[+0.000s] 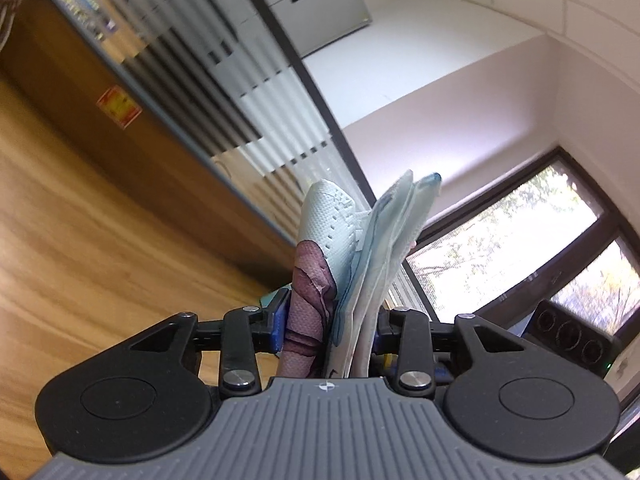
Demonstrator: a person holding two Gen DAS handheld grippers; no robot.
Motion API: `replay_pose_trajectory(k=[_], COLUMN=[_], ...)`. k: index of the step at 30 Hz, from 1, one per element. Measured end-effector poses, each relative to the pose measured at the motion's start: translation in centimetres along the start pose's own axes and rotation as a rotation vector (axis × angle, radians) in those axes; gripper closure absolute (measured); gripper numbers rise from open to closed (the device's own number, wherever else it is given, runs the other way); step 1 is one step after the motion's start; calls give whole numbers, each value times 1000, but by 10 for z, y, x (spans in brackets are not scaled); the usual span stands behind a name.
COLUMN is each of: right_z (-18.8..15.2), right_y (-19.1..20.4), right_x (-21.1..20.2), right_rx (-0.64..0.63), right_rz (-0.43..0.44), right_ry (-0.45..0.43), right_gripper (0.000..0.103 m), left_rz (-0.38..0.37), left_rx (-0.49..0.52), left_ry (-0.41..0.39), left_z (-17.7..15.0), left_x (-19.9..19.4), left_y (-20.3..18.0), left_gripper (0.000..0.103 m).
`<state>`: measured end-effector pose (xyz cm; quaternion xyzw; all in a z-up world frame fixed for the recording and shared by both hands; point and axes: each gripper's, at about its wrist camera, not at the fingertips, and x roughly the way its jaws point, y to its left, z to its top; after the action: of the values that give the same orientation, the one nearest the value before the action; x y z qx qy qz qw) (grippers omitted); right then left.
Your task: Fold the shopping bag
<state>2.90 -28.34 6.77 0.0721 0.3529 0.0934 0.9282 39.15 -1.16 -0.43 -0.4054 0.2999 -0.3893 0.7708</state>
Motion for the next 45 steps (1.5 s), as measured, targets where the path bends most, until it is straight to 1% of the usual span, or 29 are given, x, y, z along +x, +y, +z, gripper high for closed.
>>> replay_pose_trajectory(k=[2, 6, 10, 12, 15, 18, 21, 23, 24, 26, 27, 28, 29, 31, 32, 35, 37, 39, 40, 42, 45], right_z=[-4, -6, -1, 3, 5, 2, -7, -18, -23, -32, -33, -33, -33, -27, -25, -22, -21, -16, -13, -8, -6], right_y=[-2, -2, 2, 7, 7, -10, -32, -49, -55, -64, -66, -67, -67, -63, -61, -61, -63, -67, -69, -73, -78], right_x=[2, -1, -7, -11, -19, -26, -35, -41, -42, -45, -44, -44, -44, -42, -40, -34, -33, -32, -32, -29, -30], right_rx=[17, 41, 80, 82, 93, 210, 354, 479, 526, 593, 607, 615, 619, 580, 567, 557, 555, 563, 559, 561, 602], right_rz=[50, 96, 198, 250, 295, 358, 427, 471, 482, 495, 496, 490, 484, 435, 424, 399, 380, 364, 346, 341, 346], right_ry=[0, -4, -48, -71, -110, -180, -277, -353, -378, -418, -429, -440, -443, -399, -383, -337, -321, -311, -290, -279, -275], right_gripper=[101, 101, 101, 101, 101, 101, 101, 101, 101, 101, 101, 101, 101, 102, 102, 102, 102, 102, 102, 102, 102], left_rz=[-6, -9, 4, 10, 33, 60, 79, 103, 126, 167, 183, 203, 222, 251, 260, 269, 268, 262, 251, 231, 191], left_rx=[-14, -40, -58, -45, 2, 49, 107, 158, 201, 278, 321, 385, 447, 613, 679, 834, 897, 944, 975, 996, 1003], left_ry=[5, 15, -14, -30, -50, -57, -43, -30, -14, 18, 41, 70, 96, 158, 181, 246, 282, 301, 309, 312, 293], left_z=[0, 0, -1, 0, 3, 4, 3, 2, 1, -1, -3, -7, -11, -24, -30, -47, -54, -60, -63, -64, -64], left_x=[1, 8, 8, 6, 6, 5, 7, 9, 12, 16, 19, 24, 27, 37, 41, 49, 52, 53, 53, 53, 49], left_y=[3, 9, 12, 12, 11, 8, 3, -2, -7, -16, -20, -27, -34, -50, -56, -68, -70, -72, -73, -73, -72], left_gripper=[61, 57, 54, 54, 55, 58, 63, 66, 67, 68, 68, 69, 69, 70, 71, 72, 73, 73, 73, 74, 75])
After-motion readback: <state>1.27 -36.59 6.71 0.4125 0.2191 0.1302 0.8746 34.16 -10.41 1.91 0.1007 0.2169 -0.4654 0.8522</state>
